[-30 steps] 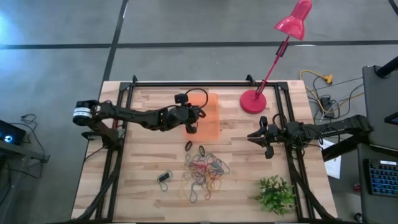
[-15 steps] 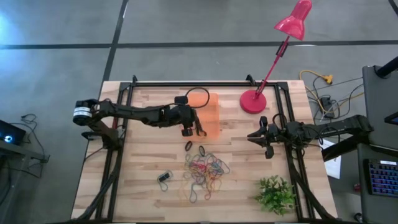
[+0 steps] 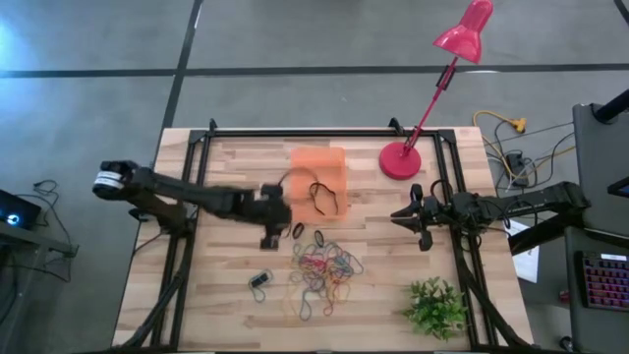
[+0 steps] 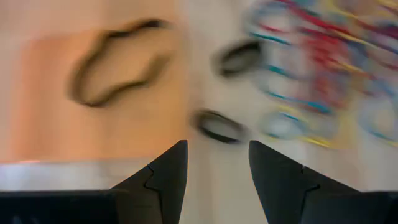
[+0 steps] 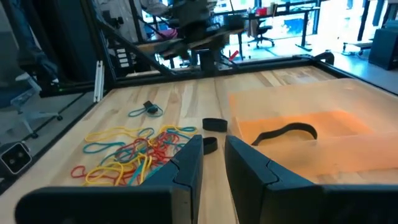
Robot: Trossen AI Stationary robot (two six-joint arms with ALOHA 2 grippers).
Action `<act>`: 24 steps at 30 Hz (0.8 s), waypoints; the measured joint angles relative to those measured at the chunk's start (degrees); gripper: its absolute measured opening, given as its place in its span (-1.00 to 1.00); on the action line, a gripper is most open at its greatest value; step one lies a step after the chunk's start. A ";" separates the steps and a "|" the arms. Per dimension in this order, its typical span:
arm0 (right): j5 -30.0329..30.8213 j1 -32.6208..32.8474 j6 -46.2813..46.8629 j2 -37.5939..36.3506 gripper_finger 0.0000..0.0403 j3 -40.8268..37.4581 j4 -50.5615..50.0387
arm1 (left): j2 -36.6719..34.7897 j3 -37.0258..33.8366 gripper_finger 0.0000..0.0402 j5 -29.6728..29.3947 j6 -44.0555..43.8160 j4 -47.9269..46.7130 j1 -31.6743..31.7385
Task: Pick and place rubber bands into bin
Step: Put the black rubber band into the orange bin
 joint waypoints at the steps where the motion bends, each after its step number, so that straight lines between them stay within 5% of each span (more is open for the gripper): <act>1: -0.02 0.02 -0.04 0.01 -0.71 -0.01 -0.19 | -0.39 -1.05 -0.22 0.06 -1.65 -0.07 -1.93; 6: -0.01 0.00 -0.20 0.02 -0.71 0.00 -0.22 | -0.56 -3.29 -0.22 -1.37 -10.57 0.33 -10.10; 9: -0.03 0.01 -0.53 0.06 -0.71 0.00 -0.23 | 0.14 -3.84 -0.23 -9.02 -11.88 3.60 -12.61; 15: -0.05 0.02 0.69 0.05 -0.71 -0.02 -0.21 | 6.36 -4.08 -0.23 -11.45 -4.79 13.48 -12.24; 24: -0.03 0.02 1.98 0.04 -0.71 0.00 -0.34 | 14.29 -2.69 -0.23 -11.04 -3.47 13.47 -8.34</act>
